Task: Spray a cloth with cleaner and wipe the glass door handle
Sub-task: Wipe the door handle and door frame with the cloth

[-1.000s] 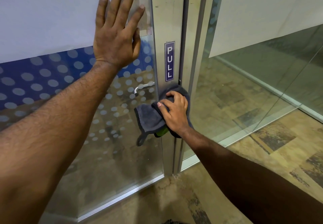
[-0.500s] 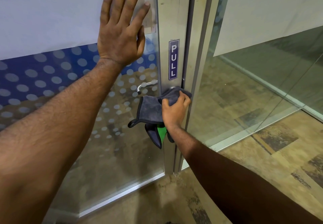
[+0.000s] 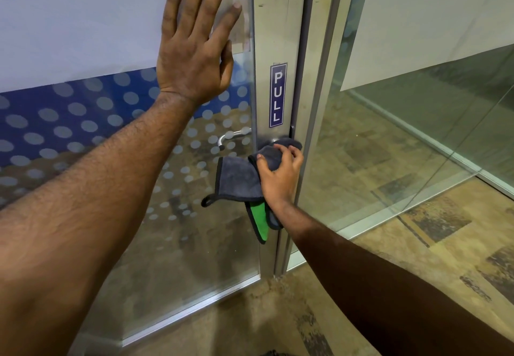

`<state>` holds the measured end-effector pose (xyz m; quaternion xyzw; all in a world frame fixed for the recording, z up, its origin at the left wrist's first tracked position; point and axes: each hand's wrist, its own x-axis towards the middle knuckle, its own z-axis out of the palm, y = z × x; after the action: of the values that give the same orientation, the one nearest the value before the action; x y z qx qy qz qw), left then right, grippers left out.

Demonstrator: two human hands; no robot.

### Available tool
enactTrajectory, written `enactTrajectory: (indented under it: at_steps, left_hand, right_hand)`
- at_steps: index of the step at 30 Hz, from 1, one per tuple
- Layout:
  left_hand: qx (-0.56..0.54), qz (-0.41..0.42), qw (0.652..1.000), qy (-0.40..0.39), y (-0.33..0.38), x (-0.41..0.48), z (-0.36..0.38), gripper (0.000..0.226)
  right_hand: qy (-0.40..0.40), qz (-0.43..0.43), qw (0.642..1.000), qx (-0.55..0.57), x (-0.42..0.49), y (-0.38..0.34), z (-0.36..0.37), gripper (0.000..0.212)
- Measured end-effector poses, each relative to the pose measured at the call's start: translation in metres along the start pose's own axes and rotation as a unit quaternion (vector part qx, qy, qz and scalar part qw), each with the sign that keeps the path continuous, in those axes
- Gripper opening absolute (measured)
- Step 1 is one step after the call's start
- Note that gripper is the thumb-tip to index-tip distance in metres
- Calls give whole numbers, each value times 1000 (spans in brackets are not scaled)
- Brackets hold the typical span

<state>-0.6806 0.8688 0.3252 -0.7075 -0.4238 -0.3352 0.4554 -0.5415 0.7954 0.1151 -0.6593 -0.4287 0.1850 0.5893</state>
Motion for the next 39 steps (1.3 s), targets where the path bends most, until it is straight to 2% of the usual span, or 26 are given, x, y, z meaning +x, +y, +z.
enactTrajectory:
  at_steps: [2,4,7,10,12,15,17,20,23,28,32,36,39]
  left_hand:
    - [2,-11,1000,-1,-5,-4,0,52]
    - [1,-9,1000,-5,-5,-5,2,52]
    - [3,-6,1000,-2,-4,-4,2,52]
    - [-1,-8,1000,0,-5,-3,4,52]
    - [1,-6,1000,2,-4,-3,4,52]
    - [4,-3,1000,-4,-5,-2,4,53]
    - [6,-3,1000,-6,-5,-3,4,53]
    - [6,0,1000,1,-5,-3,3,53]
    - [4,2,1000,3,-5,-3,3,53]
    - [3,0,1000,1,-4,-2,5,53]
    - [5,-1,1000,10,-4,-3,5,53]
    - [2,1,1000,9,-5,-2,4,54]
    - [-8,3,1000,-4,-7,-3,1,54]
  right_hand:
    - [31,113,992,50,3,-11,10,71]
    - [60,222,966,119,11,-18,12,81]
    - [72,291,942,148,15,-19,16,61]
    - [67,333,921,193,15,-15,18,53]
    - [58,329,926,178,16,-14,15,49]
    - [50,253,963,77,11,-17,9,42]
    - [57,148,987,-15,5,-21,6,44]
    - [63,-3,993,-97,-7,-20,5,49]
    - [21,-52,989,-139,-14,-9,3,56]
    - [-24,-125,974,-185,-17,4,-2,66]
    - [-50,-195,961,-189,-18,8,-5,59]
    - [-114,-352,896,-248,-18,10,-4,55]
    - [-140,-399,864,-274,-7,11,-10,55]
